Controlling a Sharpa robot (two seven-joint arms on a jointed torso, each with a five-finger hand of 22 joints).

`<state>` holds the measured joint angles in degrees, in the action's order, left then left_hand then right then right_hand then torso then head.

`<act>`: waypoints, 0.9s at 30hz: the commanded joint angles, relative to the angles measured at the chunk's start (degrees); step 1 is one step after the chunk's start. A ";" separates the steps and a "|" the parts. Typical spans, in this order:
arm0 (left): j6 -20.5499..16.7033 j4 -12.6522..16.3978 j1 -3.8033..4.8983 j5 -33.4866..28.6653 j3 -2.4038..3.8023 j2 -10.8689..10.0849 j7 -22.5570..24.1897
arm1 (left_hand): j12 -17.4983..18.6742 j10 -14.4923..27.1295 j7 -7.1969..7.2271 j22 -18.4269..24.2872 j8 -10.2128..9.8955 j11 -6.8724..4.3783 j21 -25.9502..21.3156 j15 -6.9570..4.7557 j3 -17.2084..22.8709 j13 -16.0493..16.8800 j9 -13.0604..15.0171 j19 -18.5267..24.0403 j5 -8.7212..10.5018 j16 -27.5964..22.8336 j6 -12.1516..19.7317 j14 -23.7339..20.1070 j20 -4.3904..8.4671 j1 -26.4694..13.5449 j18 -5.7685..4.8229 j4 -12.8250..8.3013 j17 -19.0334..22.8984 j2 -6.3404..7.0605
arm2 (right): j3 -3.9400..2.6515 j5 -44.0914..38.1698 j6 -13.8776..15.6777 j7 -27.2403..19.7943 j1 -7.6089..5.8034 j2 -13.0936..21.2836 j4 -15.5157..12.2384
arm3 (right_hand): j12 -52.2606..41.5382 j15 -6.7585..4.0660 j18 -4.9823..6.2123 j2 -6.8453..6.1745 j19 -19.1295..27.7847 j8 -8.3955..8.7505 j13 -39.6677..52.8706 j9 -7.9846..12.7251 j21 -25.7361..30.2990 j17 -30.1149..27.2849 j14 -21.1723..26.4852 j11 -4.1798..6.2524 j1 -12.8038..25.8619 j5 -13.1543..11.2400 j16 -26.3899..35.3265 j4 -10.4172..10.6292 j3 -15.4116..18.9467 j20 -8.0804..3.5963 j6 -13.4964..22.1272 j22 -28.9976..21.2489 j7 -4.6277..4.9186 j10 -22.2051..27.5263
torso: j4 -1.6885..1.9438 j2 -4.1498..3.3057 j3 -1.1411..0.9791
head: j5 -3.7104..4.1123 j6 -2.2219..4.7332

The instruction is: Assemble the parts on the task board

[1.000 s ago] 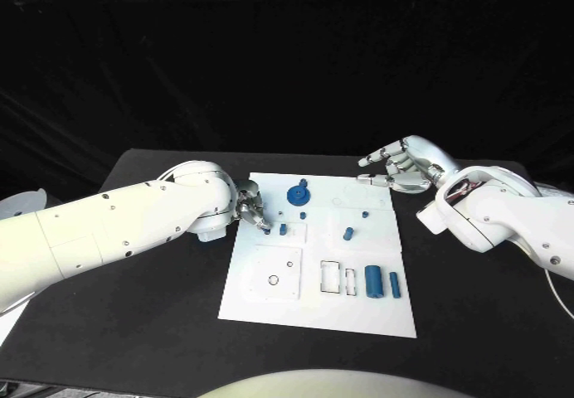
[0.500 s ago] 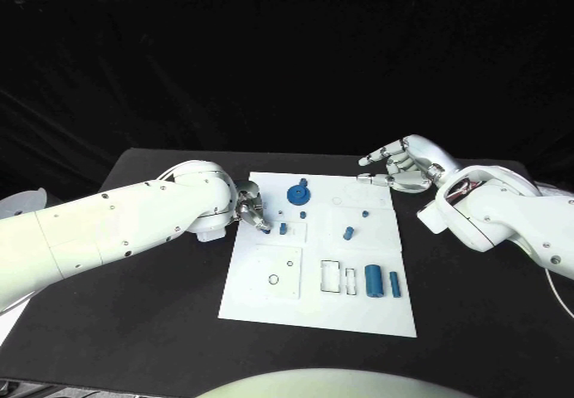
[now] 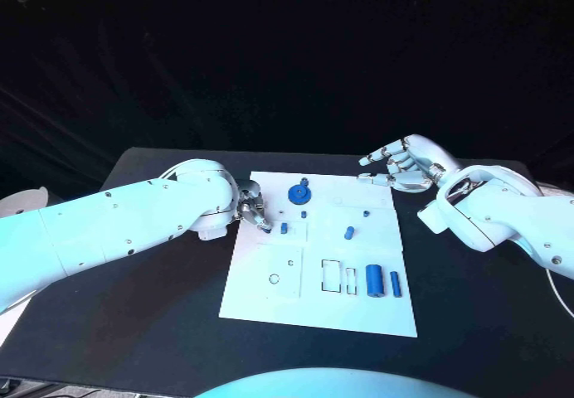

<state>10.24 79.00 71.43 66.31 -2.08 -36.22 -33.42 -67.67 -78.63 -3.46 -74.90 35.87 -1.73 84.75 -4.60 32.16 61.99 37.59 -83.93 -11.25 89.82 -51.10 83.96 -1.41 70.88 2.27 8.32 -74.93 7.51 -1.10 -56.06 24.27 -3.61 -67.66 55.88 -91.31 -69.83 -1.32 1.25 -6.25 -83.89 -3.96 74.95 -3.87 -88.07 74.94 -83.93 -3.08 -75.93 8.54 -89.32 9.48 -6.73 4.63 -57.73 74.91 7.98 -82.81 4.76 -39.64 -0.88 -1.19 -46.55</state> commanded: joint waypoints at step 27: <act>3.03 -2.66 -0.47 -1.09 -0.62 2.36 -1.88 | -1.42 -2.45 2.85 -9.45 0.90 -1.36 1.17 -1.18 1.91 1.92 0.35 -3.57 -6.48 0.18 -4.58 6.04 0.84 -8.22 -0.84 -3.54 -15.07 1.75 | 0.00 -0.38 -0.59 -0.33 0.03 -0.01 -0.23 | 0.07 0.09 -0.27 0.63 -3.92 0.03 3.77 -0.04 0.21 13.14 -5.62 0.20 0.17 1.10 0.29 0.18 0.80 0.20 -0.27 10.95 -0.09 0.30 | -0.08 -0.07 0.01 | 0.39 0.10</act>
<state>11.49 76.44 71.54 66.03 -2.28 -34.07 -34.33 -68.89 -80.98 -2.11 -74.90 37.01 -3.07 85.67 -5.44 34.48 63.84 37.96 -83.93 -17.73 89.82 -53.88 83.97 -0.99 63.20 2.27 4.85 -74.92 9.16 -1.10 -56.06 24.26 -3.65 -67.66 55.89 -91.42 -69.83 -1.32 1.25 -6.24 -83.89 -3.96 74.96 -3.87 -88.08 74.92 -83.93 -3.08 -75.92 9.31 -89.32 9.64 -6.24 4.63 -57.73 74.90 7.97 -82.81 4.72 -39.66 -0.91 -0.90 -46.49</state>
